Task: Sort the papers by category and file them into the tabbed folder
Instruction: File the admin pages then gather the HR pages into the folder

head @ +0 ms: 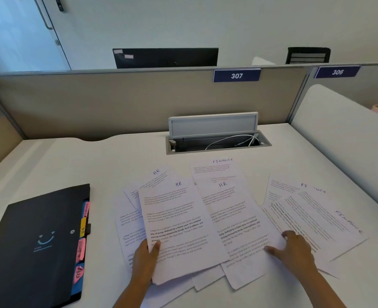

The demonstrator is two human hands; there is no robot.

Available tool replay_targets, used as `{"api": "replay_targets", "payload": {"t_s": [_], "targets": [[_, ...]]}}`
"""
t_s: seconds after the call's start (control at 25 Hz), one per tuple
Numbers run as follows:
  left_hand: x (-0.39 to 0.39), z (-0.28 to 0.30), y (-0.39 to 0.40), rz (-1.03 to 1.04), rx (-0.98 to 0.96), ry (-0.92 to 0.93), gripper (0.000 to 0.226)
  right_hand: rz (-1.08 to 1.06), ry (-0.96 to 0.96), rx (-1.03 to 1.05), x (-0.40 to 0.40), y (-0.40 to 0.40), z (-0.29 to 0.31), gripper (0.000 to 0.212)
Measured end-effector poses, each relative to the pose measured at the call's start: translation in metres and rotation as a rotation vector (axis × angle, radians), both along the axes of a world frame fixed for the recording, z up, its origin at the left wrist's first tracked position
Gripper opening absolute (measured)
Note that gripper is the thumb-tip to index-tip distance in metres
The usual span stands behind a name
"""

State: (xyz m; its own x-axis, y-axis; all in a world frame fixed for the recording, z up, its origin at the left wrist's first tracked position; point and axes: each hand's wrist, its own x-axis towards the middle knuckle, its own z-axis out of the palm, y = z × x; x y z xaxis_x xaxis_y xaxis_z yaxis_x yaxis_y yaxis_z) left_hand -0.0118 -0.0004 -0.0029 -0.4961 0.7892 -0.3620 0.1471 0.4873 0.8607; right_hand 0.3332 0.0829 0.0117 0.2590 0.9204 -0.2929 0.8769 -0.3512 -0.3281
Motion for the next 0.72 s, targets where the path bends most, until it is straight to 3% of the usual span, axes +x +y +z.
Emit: {"api": "replay_targets", "payload": {"t_s": [0.16, 0.24, 0.32, 0.44, 0.72], "targets": [[-0.002, -0.001, -0.001, 0.003, 0.001, -0.042, 0.016, 0.006, 0.124, -0.052, 0.004, 0.005, -0.002, 0.064], [-0.003, 0.0, 0.0, 0.011, -0.007, -0.049, 0.014, 0.002, 0.169, 0.033, 0.005, 0.001, 0.001, 0.042], [-0.004, -0.001, 0.0, 0.022, -0.014, -0.064, 0.013, -0.026, 0.207, 0.211, 0.005, -0.004, 0.003, 0.044], [-0.005, 0.0, 0.001, 0.04, -0.034, -0.072, 0.014, -0.134, 0.257, 0.308, 0.01, -0.008, 0.01, 0.023], [-0.004, -0.001, 0.0, 0.033, -0.033, -0.07, 0.02, -0.336, 0.399, 0.384, 0.026, -0.006, 0.031, 0.03]]}}
